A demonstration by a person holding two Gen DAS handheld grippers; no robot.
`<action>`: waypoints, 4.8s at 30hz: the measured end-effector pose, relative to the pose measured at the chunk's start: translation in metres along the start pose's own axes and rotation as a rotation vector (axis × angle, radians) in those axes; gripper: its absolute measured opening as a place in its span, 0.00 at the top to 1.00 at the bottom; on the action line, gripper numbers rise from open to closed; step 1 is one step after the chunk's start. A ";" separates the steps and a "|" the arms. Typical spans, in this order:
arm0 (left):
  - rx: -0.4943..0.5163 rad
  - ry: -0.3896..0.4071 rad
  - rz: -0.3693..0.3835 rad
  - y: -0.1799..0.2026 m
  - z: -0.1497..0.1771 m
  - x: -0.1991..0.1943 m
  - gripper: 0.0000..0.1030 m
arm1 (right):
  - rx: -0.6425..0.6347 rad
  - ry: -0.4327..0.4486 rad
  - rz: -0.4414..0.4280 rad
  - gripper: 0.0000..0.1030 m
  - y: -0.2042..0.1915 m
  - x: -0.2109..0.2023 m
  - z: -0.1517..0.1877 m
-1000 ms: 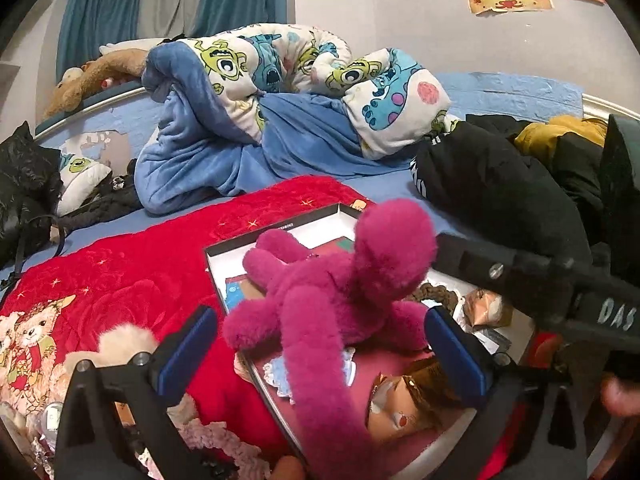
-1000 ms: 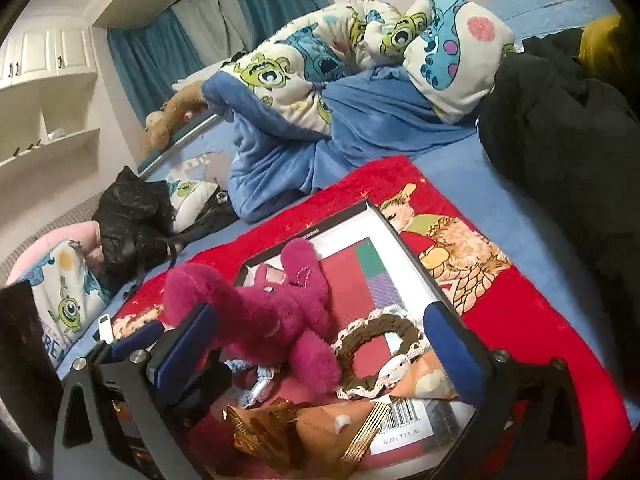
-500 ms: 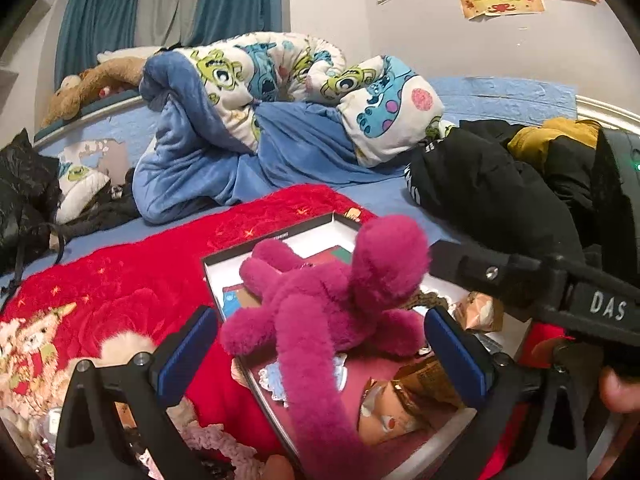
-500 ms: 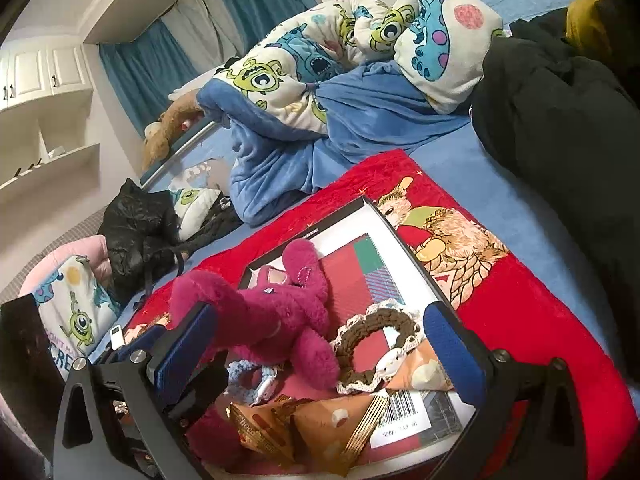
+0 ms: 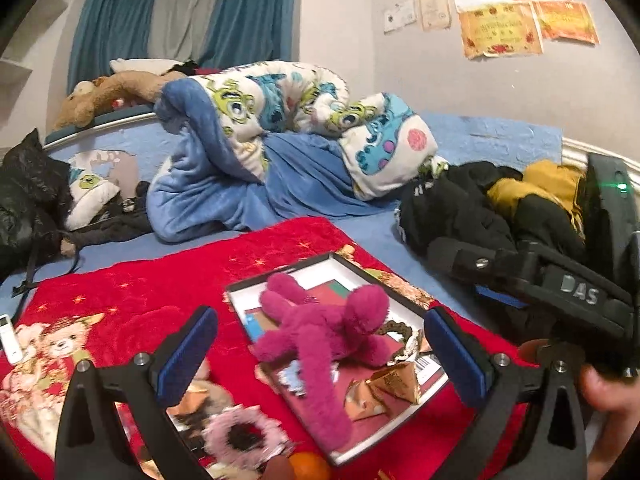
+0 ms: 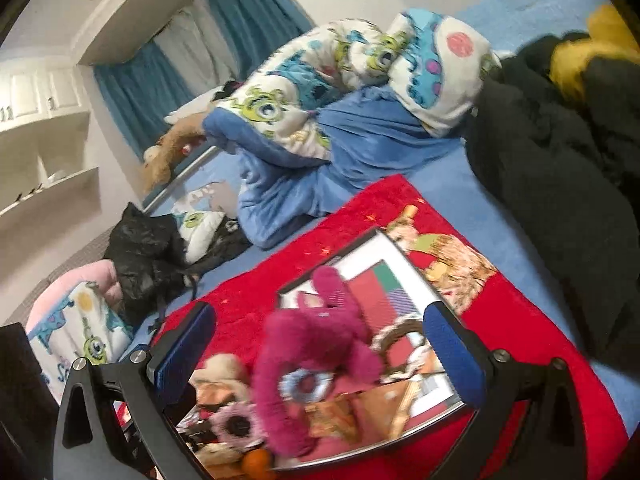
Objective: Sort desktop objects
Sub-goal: 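Withdraw both grippers from the box back toward the pile, then grasp a white fluffy strip with the left gripper while the right grasps a brown plush pig, then lift the white fluffy strip with the left gripper while the right lifts the brown pig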
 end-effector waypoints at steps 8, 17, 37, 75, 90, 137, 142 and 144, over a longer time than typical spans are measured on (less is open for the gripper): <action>-0.026 0.039 -0.098 -0.058 -0.021 -0.078 0.00 | -0.081 -0.006 -0.031 0.00 -0.081 -0.029 0.000; -0.033 0.106 -0.292 -0.149 -0.039 -0.185 0.00 | -0.170 0.002 -0.099 0.00 -0.194 -0.044 0.021; -0.213 -0.072 -0.283 -0.203 0.075 -0.161 0.00 | -0.236 -0.091 0.037 0.00 -0.152 -0.024 0.094; -0.276 -0.434 -0.294 -0.222 0.203 -0.057 0.00 | -0.229 -0.464 0.036 0.37 -0.102 0.043 0.217; -0.271 -0.446 -0.259 -0.210 0.209 -0.054 0.25 | -0.283 -0.470 0.099 0.53 -0.100 0.046 0.222; -0.281 -0.453 -0.526 -0.241 0.209 -0.139 0.28 | -0.197 -0.478 0.091 0.54 -0.103 0.016 0.219; -0.240 -0.432 -0.432 -0.224 0.200 -0.140 0.28 | -0.192 -0.475 0.082 0.54 -0.104 0.013 0.218; -0.243 -0.421 -0.396 -0.218 0.196 -0.142 0.28 | -0.195 -0.475 0.082 0.54 -0.105 0.011 0.218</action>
Point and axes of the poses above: each gripper's, at about its wrist camera, not at the fingertips, and x roughly the way its jaws point, y to its right, z to its underside, the point moved 10 cm from there along x, roughly the way its jaws point, and after that the axes turned 8 degrees about -x, right-handed, at the moved point
